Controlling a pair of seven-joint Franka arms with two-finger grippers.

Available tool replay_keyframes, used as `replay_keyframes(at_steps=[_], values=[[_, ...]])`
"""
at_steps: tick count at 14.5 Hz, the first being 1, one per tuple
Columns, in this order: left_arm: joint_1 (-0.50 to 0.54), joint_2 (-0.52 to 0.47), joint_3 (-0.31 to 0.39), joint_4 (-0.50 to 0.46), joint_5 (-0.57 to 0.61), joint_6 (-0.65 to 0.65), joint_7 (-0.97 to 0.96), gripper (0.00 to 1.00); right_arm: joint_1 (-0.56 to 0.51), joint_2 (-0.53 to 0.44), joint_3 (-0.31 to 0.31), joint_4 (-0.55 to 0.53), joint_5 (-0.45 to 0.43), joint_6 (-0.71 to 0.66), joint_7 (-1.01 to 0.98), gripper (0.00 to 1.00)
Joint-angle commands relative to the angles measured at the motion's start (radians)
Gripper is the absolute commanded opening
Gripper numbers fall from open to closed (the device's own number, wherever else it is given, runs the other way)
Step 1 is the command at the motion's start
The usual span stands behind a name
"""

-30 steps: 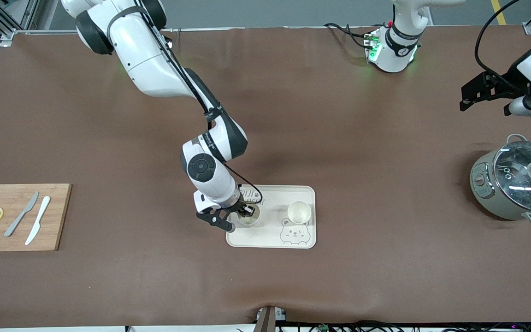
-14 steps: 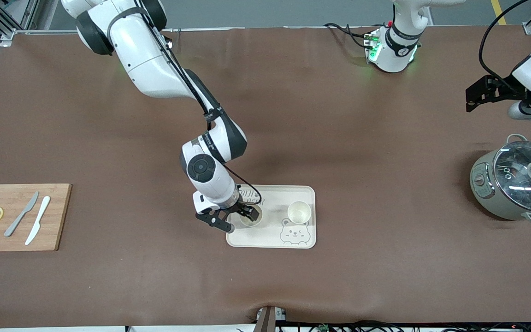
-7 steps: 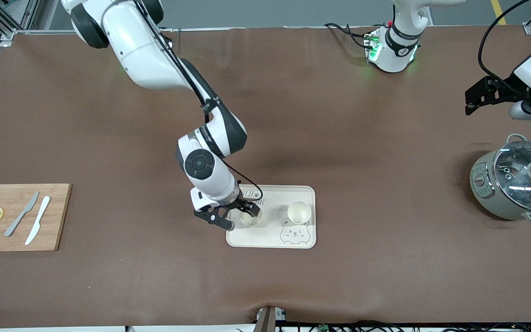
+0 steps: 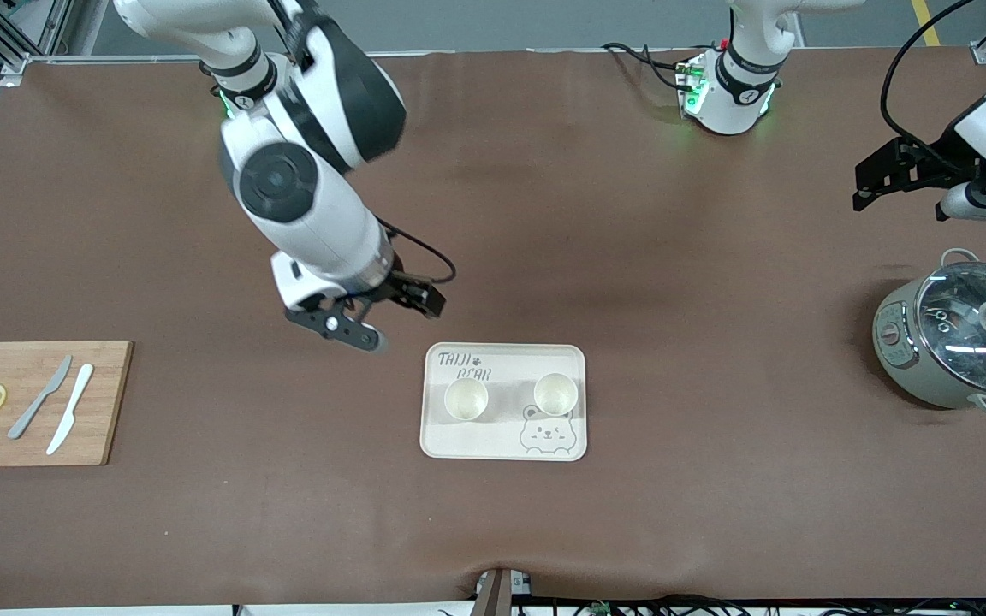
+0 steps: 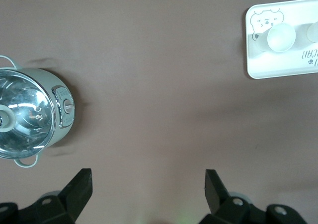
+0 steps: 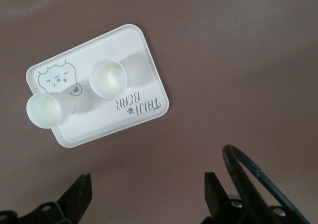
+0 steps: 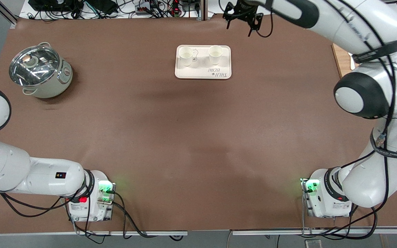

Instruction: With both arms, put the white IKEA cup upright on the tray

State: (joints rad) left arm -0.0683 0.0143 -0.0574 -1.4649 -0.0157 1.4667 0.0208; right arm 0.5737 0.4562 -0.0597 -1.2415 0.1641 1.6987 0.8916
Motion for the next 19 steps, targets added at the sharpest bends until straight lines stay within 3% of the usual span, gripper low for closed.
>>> replay_keyframes(at_steps=[1,5,9,11,19], values=[[0.004,-0.011,0.004,0.000,-0.015,0.001,0.021,1.00,-0.050,-0.123,0.009,-0.122,-0.008,-0.022,-0.057,1.00],[0.004,-0.011,0.004,0.002,-0.004,0.001,0.021,1.00,-0.118,-0.237,0.008,-0.186,-0.009,-0.122,-0.151,1.00],[0.005,-0.008,0.004,0.002,-0.004,0.004,0.021,1.00,-0.196,-0.378,0.004,-0.324,-0.018,-0.134,-0.279,1.00],[0.007,-0.008,0.004,0.002,-0.004,0.009,0.021,1.00,-0.238,-0.425,0.004,-0.375,-0.072,-0.137,-0.362,1.00],[0.008,-0.007,0.004,0.002,-0.004,0.012,0.021,1.00,-0.465,-0.470,0.004,-0.420,-0.120,-0.133,-0.701,1.00]])
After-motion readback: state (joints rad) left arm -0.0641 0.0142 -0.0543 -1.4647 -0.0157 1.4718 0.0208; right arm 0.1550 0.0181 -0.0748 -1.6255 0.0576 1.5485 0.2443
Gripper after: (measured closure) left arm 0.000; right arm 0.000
